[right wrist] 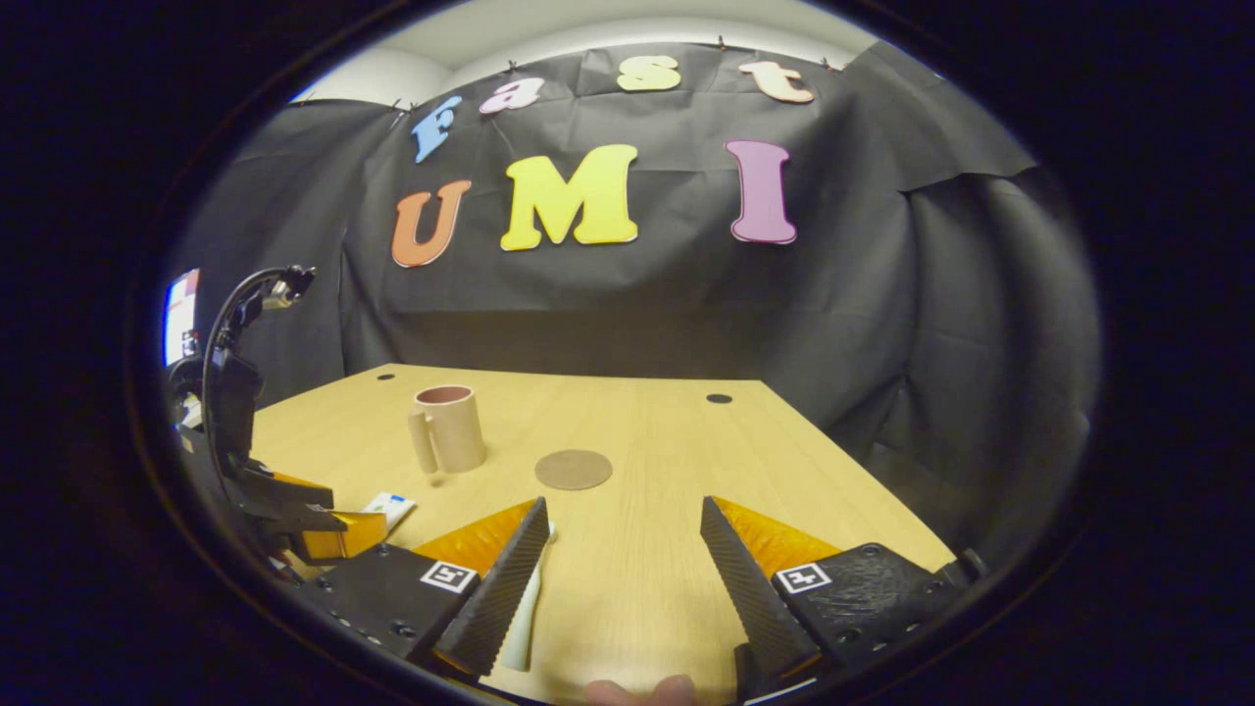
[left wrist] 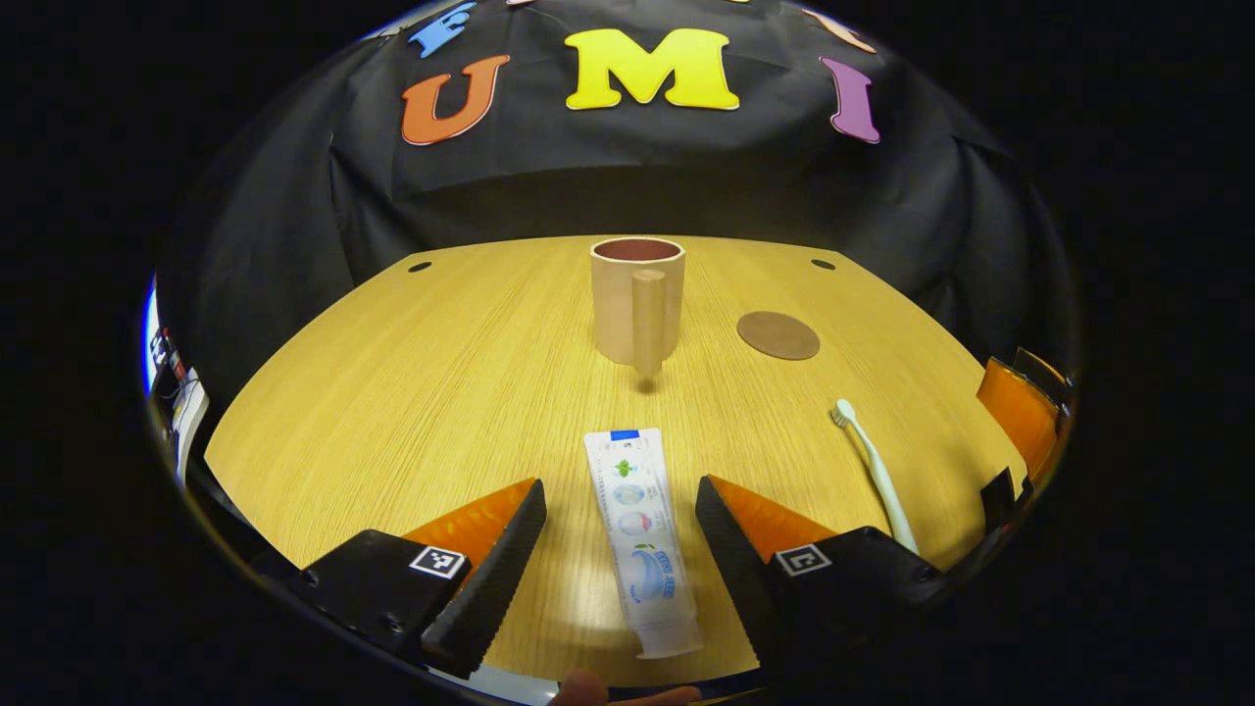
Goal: Put the toothbrush and toothpaste on the desktop into the cup, then pick up the cup and place it on the coaster on the desktop.
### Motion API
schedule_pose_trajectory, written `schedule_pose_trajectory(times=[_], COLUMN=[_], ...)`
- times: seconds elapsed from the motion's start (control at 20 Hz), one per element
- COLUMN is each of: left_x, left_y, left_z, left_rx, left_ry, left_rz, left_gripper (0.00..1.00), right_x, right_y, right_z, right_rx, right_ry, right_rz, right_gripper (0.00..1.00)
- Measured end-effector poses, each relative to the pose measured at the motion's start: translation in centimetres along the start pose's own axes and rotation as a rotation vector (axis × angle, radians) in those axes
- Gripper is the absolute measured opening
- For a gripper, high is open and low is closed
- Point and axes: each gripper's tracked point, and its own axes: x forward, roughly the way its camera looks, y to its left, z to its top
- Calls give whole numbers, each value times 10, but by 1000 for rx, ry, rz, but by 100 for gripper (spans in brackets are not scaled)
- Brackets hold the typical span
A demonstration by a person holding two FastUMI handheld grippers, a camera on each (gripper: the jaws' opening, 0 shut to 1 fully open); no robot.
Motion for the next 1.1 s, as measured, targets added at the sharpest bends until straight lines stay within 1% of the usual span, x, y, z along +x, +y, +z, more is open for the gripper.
schedule_pose_trajectory(times=[0.1, 0.15, 0.2, 0.25, 0.4, 0.45, 0.5, 0.55, 0.65, 0.75, 0.8, 0.9, 0.95, 1.0, 1.05, 1.1], left_x=[-1, 0, 0, 0, -3, -3, -3, -5, -5, -5, -8, -10, -12, -15, -18, -21], left_y=[3, 3, 4, 5, 16, 17, 19, 20, 18, 16, 13, 9, 13, 17, 19, 21], left_z=[-3, -6, -8, -9, -6, -4, -1, -3, -3, -2, -2, 0, 3, 8, 13, 18], left_rx=[-3, -12, -18, -21, -33, -39, -48, -52, -33, 11, 17, -8, -16, -14, -10, -9], left_ry=[41, 59, 78, 96, 96, 101, 103, 105, 104, 87, 80, 74, 61, 42, 24, 7], left_rz=[3, -3, -7, -6, 9, 18, 23, 28, 30, 24, 11, -20, -14, -5, 0, -2], left_gripper=[93, 86, 85, 81, 75, 62, 60, 55, 49, 45, 44, 43, 46, 42, 40, 40], right_x=[3, 5, 6, 7, 9, 10, 10, 10, 14, 17, 20, 22, 24, 24, 24, 26], right_y=[3, 4, 4, 6, 11, 13, 16, 18, 24, 29, 31, 34, 38, 43, 47, 48], right_z=[-4, -5, -6, -8, -15, -17, -19, -21, -24, -28, -29, -35, -41, -47, -55, -60], right_rx=[-6, -10, -12, -10, -4, -2, -2, -3, -14, -23, -22, -8, 5, 22, 41, 52], right_ry=[14, 19, 24, 29, 49, 57, 64, 71, 86, 104, 114, 138, 167, 203, 236, 265], right_rz=[6, 8, 10, 14, 25, 30, 35, 39, 50, 63, 68, 77, 93, 118, 135, 137], right_gripper=[96, 95, 94, 94, 95, 95, 95, 96, 95, 95, 95, 95, 95, 95, 96, 94])
